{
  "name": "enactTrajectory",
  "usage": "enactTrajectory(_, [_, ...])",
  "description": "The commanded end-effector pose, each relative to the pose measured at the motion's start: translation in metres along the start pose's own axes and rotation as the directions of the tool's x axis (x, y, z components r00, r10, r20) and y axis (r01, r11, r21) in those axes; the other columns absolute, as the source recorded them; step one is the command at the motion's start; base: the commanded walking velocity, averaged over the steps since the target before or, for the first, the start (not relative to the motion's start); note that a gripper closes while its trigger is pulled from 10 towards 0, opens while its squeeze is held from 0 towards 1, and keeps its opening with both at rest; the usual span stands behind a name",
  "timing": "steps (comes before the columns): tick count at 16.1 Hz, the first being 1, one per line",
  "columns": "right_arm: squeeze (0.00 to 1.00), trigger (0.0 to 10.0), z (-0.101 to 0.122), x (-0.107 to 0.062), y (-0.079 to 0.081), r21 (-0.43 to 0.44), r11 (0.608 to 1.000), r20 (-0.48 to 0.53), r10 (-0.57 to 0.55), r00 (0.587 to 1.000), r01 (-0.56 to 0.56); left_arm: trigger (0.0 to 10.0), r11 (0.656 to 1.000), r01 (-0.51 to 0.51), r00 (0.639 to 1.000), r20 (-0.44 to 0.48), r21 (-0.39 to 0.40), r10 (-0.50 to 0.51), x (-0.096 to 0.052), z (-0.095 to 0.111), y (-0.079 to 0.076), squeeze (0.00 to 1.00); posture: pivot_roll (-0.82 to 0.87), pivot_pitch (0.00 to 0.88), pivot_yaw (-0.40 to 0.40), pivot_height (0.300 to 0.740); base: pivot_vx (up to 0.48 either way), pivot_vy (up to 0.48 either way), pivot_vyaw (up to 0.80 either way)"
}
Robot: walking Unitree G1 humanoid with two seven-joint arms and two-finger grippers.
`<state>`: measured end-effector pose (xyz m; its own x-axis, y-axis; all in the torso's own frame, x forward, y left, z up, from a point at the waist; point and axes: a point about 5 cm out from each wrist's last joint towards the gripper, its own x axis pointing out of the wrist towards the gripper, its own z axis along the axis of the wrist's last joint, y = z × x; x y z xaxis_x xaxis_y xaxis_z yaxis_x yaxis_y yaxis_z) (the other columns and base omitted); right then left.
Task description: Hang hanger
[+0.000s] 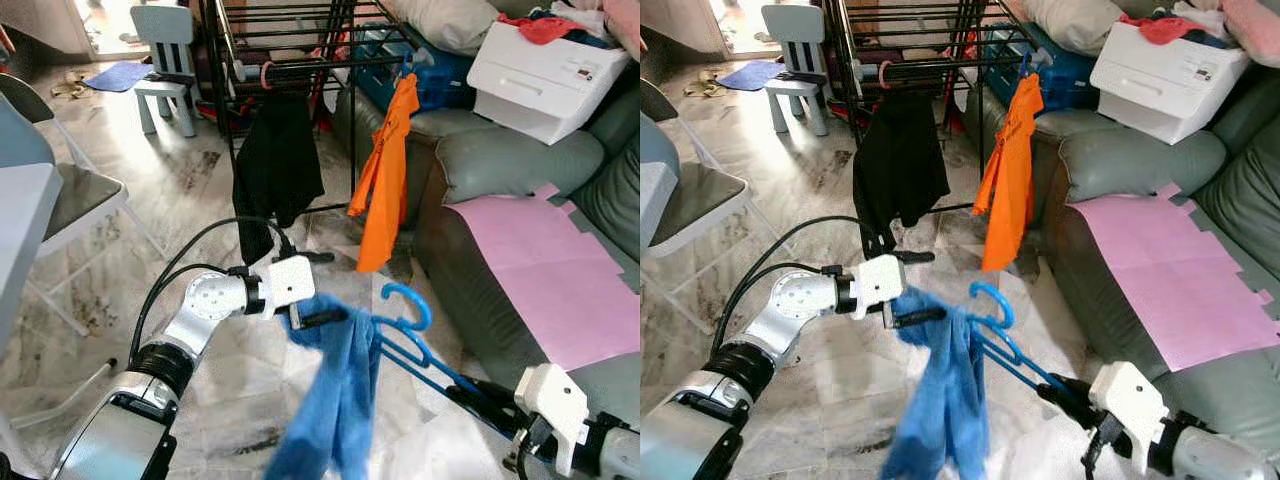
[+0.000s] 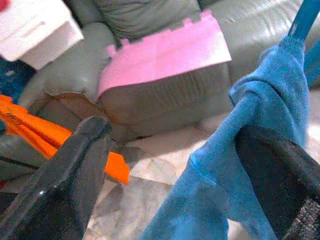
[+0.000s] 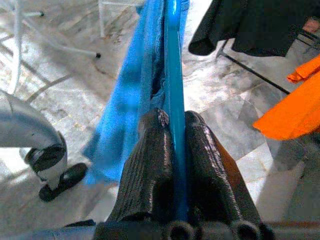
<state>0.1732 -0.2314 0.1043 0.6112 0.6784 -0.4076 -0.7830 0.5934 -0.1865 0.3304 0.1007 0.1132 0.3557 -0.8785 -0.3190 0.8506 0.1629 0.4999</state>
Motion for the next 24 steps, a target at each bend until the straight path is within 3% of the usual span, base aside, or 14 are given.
enactTrajectory(1, [0.00, 10.0, 0.011, -0.004, -0.006, -0.087, 0.996, 0.003, 0.034, 0.999, -0.033, 10.0, 0.998, 0.048, 0.999, -0.024, 0.040, -0.047, -0.001, 0.001, 0.002, 1.00, 0.03, 0.000, -0.026, 0.740, 0.000, 0.000, 0.00])
enactTrajectory(3, [0.00, 10.0, 0.018, -0.006, -0.014, -0.134, 0.991, 0.009, 0.027, 1.000, -0.025, 10.0, 0.996, 0.069, 0.997, -0.045, 0.048, -0.067, -0.002, -0.002, 0.002, 0.78, 0.03, 0.000, -0.026, 0.740, 0.000, 0.000, 0.00])
enactTrajectory(4, [0.00, 10.0, 0.026, -0.007, -0.018, -0.166, 0.985, 0.014, 0.045, 0.999, -0.042, 10.0, 0.996, 0.084, 0.995, -0.064, 0.041, -0.081, -0.002, -0.005, 0.001, 0.00, 0.03, 0.000, -0.024, 0.740, 0.000, 0.000, 0.00])
enactTrajectory(7, [0.00, 10.0, 0.033, -0.005, -0.020, -0.205, 0.976, 0.019, 0.074, 0.997, -0.069, 10.0, 0.994, 0.103, 0.991, -0.091, 0.036, -0.099, -0.002, -0.009, 0.000, 0.00, 0.03, 0.000, -0.022, 0.740, 0.000, 0.000, 0.00])
enactTrajectory(8, [0.00, 10.0, 0.035, -0.003, -0.020, -0.213, 0.974, 0.025, 0.085, 0.996, -0.078, 8.0, 0.994, 0.106, 0.990, -0.097, 0.035, -0.102, -0.002, -0.009, 0.000, 0.00, 0.03, 0.000, -0.021, 0.740, 0.000, 0.000, 0.00])
enactTrajectory(9, [0.00, 10.0, 0.038, -0.001, -0.019, -0.222, 0.971, 0.032, 0.095, 0.995, -0.086, 2.9, 0.994, 0.101, 0.990, -0.101, 0.033, -0.098, -0.001, -0.009, 0.003, 0.00, 0.03, 0.000, -0.020, 0.740, 0.000, 0.000, 0.00])
enactTrajectory(10, [0.00, 10.0, 0.038, 0.000, -0.017, -0.220, 0.971, 0.037, 0.101, 0.994, -0.091, 0.0, 0.995, 0.099, 0.990, -0.103, 0.032, -0.096, -0.001, -0.009, 0.004, 0.00, 0.03, 0.000, -0.018, 0.740, 0.000, 0.000, 0.00])
enactTrajectory(17, [0.00, 10.0, 0.032, 0.003, -0.013, -0.215, 0.971, 0.023, 0.110, 0.994, -0.103, 0.0, 0.993, 0.119, 0.989, -0.092, 0.023, -0.116, -0.003, -0.006, 0.010, 0.00, 0.03, 0.000, -0.012, 0.740, 0.000, 0.000, 0.00])
enactTrajectory(24, [0.00, 10.0, 0.029, 0.003, -0.015, -0.240, 0.966, 0.005, 0.098, 0.995, -0.094, 0.0, 0.975, 0.223, 0.970, -0.105, 0.008, -0.220, -0.008, -0.009, 0.005, 0.00, 0.03, 0.000, -0.013, 0.740, 0.000, 0.000, 0.00])
